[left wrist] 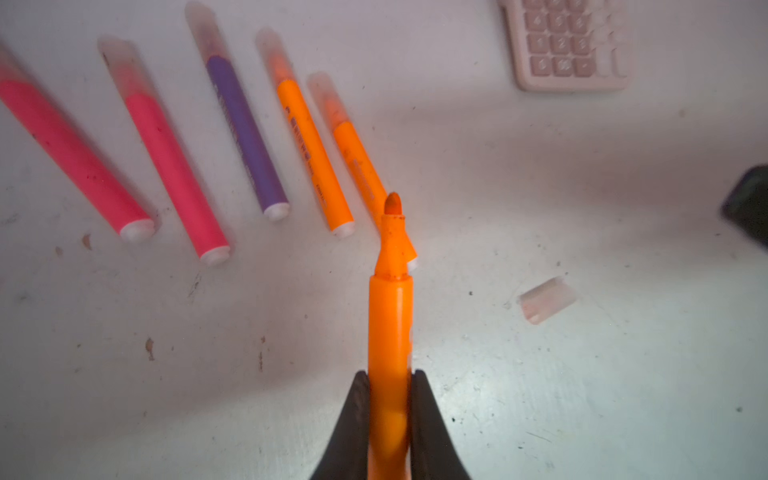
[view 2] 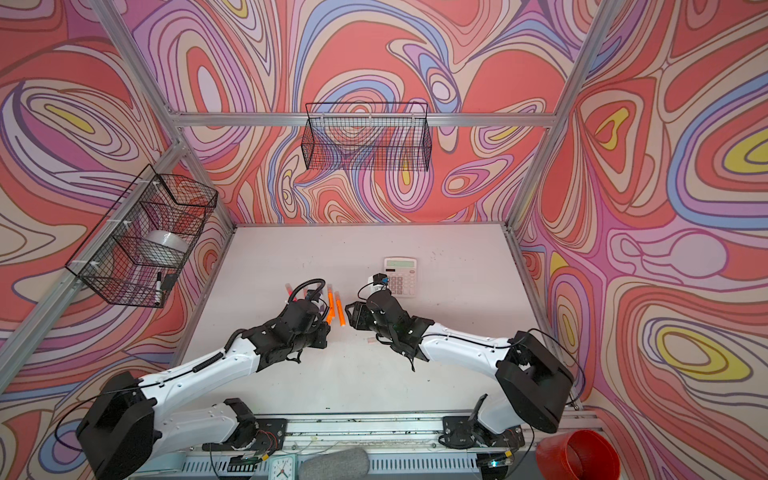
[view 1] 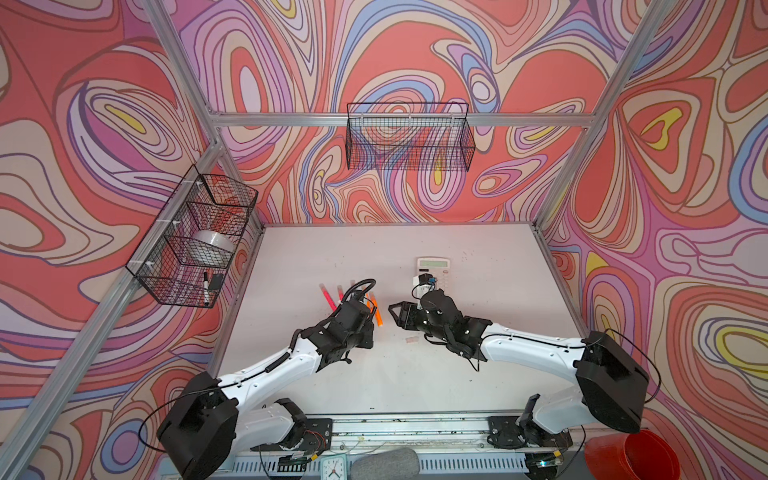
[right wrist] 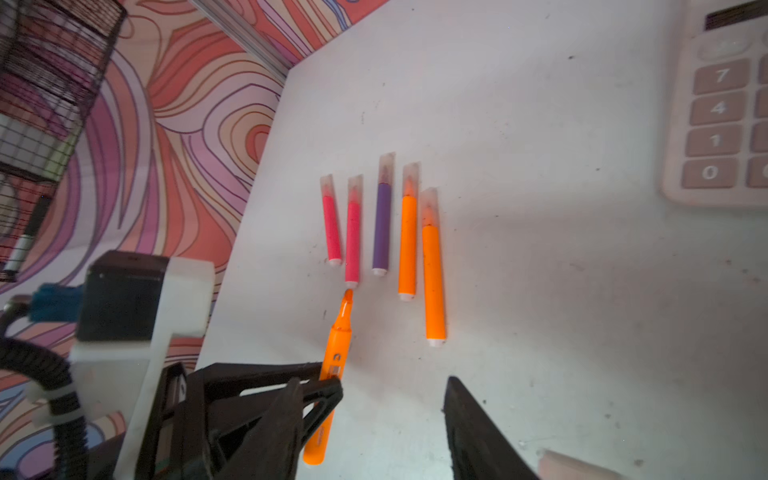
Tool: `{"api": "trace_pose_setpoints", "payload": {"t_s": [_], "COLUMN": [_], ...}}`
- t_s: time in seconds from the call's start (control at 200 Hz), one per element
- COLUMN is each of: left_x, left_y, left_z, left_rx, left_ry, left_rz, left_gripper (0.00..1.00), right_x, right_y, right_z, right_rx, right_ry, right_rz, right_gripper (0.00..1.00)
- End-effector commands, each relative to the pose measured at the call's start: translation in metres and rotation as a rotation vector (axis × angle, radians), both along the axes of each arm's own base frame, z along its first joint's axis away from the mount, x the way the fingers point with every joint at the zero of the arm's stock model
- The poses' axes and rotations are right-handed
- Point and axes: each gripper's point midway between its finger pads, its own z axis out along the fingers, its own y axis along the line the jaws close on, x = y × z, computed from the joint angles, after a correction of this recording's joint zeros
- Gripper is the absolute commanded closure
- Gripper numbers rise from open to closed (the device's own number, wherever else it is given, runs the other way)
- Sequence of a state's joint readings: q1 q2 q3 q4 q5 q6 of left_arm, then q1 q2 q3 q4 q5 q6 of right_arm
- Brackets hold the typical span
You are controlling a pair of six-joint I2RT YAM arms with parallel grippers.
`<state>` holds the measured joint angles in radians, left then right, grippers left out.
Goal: Insert the pens into the pen caps
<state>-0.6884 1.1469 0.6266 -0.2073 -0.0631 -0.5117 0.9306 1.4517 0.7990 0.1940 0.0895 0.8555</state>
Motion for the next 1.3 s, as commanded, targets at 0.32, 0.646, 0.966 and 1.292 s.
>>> {"api": "trace_pose_setpoints", "payload": {"t_s": [0.32, 0.646, 0.966, 1.292], "left_x": [-0.020, -0.029, -0.026, -0.025], "left_y": [-0.028, -0.028, -0.027, -0.025], "left_z": [0.048, 0.049, 0.048, 0.052], "left_rx": [-0.214, -0.254, -0.244, -0.249], "left_ry": [-0.166, -0.177, -0.182, -0.197], "left_rz": [-0.200, -0.226, -0.215, -0.206], "left_gripper": [0.89, 0.89, 0.89, 0.87], "right_x": [-0.010, -0.003, -0.005, -0.005], "right_y": [0.039, 0.042, 0.050, 0.049], "right_z": [0.018, 0.016, 0.014, 0.013], "right_rx": [0.172, 0.162, 0.166, 0.160], "right_ry": [-0.045, -0.052, -0.036, -0.034], "right_rz": [0.000, -0.024, 0.005, -0.003], "right_gripper": [0.47, 0.58, 0.70, 0.88]}}
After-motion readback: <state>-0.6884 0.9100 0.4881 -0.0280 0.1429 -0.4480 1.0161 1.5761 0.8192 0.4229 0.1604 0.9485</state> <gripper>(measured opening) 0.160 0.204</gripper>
